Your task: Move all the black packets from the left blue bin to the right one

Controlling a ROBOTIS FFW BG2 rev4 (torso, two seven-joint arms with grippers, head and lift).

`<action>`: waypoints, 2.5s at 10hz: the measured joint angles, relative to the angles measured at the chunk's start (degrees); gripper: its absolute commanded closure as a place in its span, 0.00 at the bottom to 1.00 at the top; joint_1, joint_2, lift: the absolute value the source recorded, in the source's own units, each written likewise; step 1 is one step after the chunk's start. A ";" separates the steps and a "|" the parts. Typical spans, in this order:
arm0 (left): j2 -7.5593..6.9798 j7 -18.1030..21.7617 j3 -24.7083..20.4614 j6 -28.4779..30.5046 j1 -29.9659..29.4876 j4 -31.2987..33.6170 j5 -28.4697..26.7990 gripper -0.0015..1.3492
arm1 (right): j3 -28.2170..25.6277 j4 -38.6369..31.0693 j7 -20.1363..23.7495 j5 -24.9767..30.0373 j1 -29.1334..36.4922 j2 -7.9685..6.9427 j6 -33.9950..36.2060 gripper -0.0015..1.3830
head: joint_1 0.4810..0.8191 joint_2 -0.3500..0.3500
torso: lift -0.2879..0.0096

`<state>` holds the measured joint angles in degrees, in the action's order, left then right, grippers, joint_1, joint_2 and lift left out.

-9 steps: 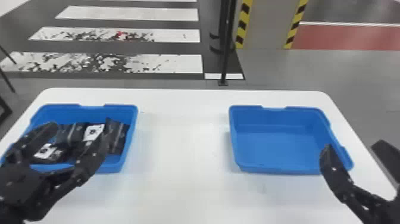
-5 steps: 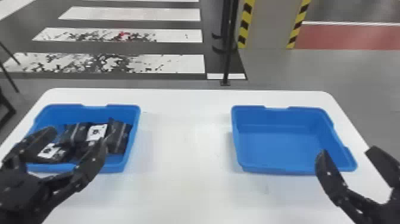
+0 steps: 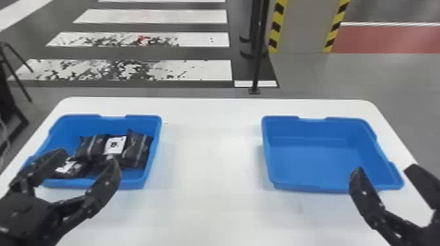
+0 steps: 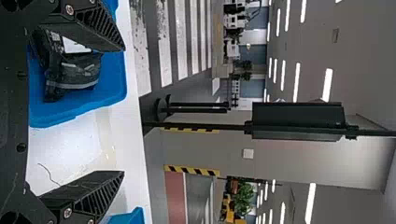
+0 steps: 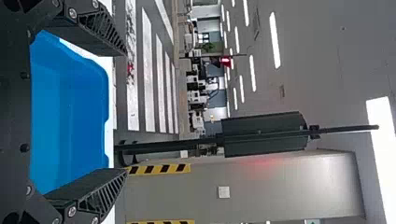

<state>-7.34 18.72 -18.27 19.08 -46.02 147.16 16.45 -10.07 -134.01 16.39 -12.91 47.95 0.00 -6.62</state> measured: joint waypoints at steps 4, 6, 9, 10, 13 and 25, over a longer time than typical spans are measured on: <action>-1.41 -0.09 -1.41 13.06 6.91 0.00 -3.16 0.10 | 2.76 1.46 0.05 -0.91 -0.75 0.00 0.00 0.11 | 0.63 0.60 | 0.35; -1.77 -0.09 -2.32 20.55 12.39 -0.96 -6.98 0.10 | 3.00 1.77 0.05 -1.05 -0.85 0.00 0.00 0.11 | 0.63 0.65 | 0.35; -4.44 -0.02 -0.39 27.44 20.51 -6.85 -8.18 0.10 | 3.67 2.17 0.04 -1.42 -0.98 0.00 0.00 0.11 | 0.63 0.69 | 0.35; -5.46 0.19 0.78 28.79 23.35 -9.73 -7.79 0.11 | 3.88 2.26 0.04 -1.55 -0.99 0.00 0.00 0.11 | 0.63 0.69 | 0.35; -6.95 0.74 3.96 33.14 31.57 -16.78 -9.24 0.11 | 4.20 2.66 0.04 -1.79 -1.15 0.00 0.00 0.11 | 0.63 0.68 | 0.35; -9.98 14.70 14.49 39.75 54.45 -45.67 -14.73 0.12 | 5.27 4.11 0.21 -2.48 -2.11 0.00 0.00 0.11 | 0.63 0.62 | 0.35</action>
<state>-17.31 33.42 -3.78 58.83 8.43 101.49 1.72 -4.80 -129.89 16.60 -15.39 45.84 0.00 -6.61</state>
